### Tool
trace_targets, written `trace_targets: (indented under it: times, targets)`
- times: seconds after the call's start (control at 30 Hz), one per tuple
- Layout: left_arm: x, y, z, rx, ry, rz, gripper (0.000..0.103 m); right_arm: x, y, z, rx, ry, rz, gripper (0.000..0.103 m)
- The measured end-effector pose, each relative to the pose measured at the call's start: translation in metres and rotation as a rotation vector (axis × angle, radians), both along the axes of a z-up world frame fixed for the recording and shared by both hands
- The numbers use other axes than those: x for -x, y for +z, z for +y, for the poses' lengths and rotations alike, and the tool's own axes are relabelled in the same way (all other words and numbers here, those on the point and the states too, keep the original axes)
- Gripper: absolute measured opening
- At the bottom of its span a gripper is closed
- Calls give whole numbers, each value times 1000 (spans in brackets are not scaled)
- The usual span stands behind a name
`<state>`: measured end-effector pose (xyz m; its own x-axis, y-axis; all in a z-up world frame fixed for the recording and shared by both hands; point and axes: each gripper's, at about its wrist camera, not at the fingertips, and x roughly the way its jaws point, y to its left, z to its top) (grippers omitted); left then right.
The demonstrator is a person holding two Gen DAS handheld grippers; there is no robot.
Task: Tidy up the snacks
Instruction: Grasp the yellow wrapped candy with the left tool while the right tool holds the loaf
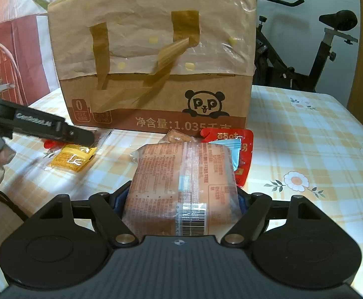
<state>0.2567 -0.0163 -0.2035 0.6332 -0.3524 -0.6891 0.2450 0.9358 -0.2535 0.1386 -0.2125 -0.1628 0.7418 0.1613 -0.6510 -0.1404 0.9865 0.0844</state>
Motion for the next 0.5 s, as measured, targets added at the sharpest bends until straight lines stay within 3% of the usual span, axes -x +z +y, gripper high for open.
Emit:
trace_targets:
  times: [0.17,0.23,0.4,0.5]
  targets:
    - [19,-1,2,35,-12,3,57,-1,0,0,-5,-1,2,79]
    - [23,-1,-1,15,-17,-7,57,-1,0,0,-3,-1,2,79]
    - [20,-5,-18,-96,-27,-45,56,-1,0,0,0,0,3,79]
    - [23,-7,-34,-226,-50,-86,50,-1,0,0,0,0,3,79]
